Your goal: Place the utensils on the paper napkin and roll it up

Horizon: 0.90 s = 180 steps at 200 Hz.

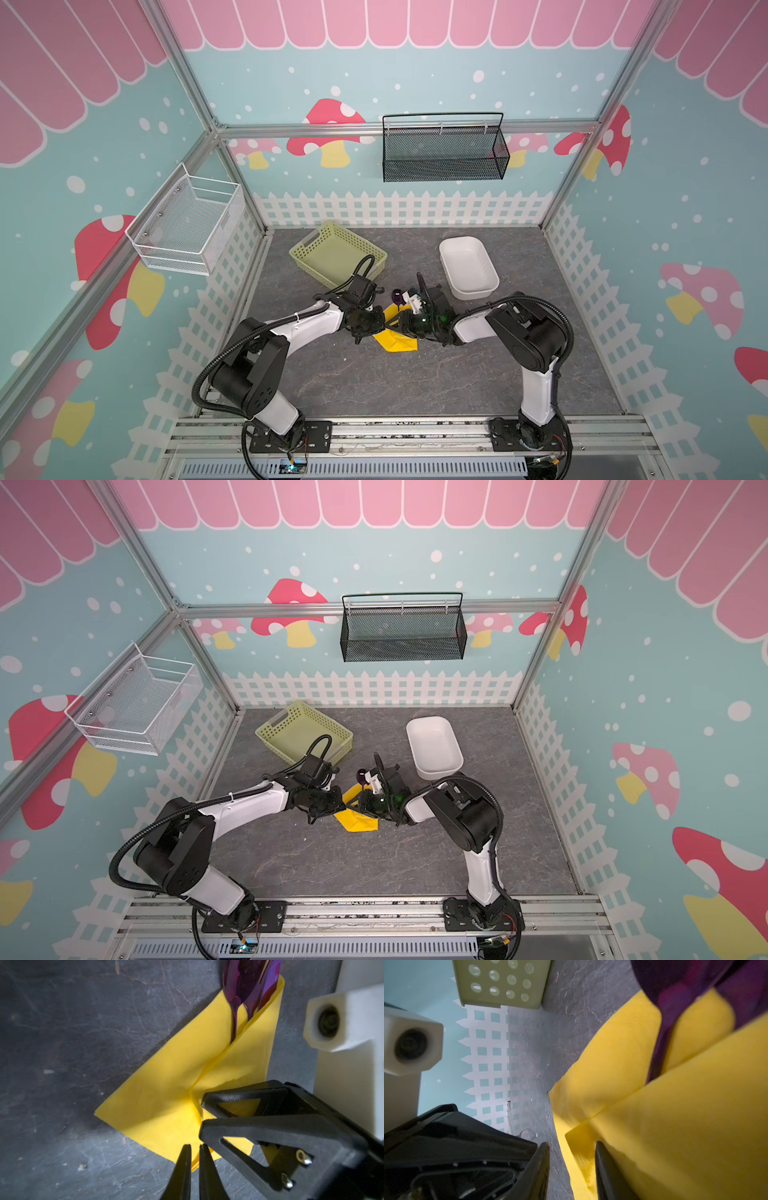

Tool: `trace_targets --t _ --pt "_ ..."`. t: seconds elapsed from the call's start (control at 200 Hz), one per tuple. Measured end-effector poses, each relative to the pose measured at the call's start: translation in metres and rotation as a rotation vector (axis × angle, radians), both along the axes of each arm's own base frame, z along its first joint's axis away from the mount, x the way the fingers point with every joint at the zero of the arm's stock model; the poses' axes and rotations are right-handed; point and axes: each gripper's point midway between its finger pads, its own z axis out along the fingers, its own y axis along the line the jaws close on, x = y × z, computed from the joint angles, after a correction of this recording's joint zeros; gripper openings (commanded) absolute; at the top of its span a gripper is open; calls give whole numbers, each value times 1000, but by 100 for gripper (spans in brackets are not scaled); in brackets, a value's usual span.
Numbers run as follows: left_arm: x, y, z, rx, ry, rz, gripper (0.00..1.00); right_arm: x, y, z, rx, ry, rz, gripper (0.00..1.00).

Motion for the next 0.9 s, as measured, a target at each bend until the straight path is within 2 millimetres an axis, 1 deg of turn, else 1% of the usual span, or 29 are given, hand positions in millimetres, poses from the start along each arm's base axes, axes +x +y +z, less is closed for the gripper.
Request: trace_targets --t 0.1,0.155,0.32,0.68,0.78,0.901 --pt "7 -4 6 -9 -15 0 12 0 -2 -4 -14 10 -10 18" --pt "11 -7 8 -13 -23 0 12 -1 -4 -6 -23 13 -11 14" --pt "17 -10 6 -12 -18 -1 11 -2 -6 -10 -38 27 -19 7" --pt "9 -9 -31 27 80 -12 8 -2 -7 -11 -43 31 -20 6" --pt "8 -8 -35 35 87 -18 8 -2 -7 -11 -43 31 -20 6" --pt "8 -8 -36 37 85 -24 8 -3 -7 -12 -44 33 -20 6"
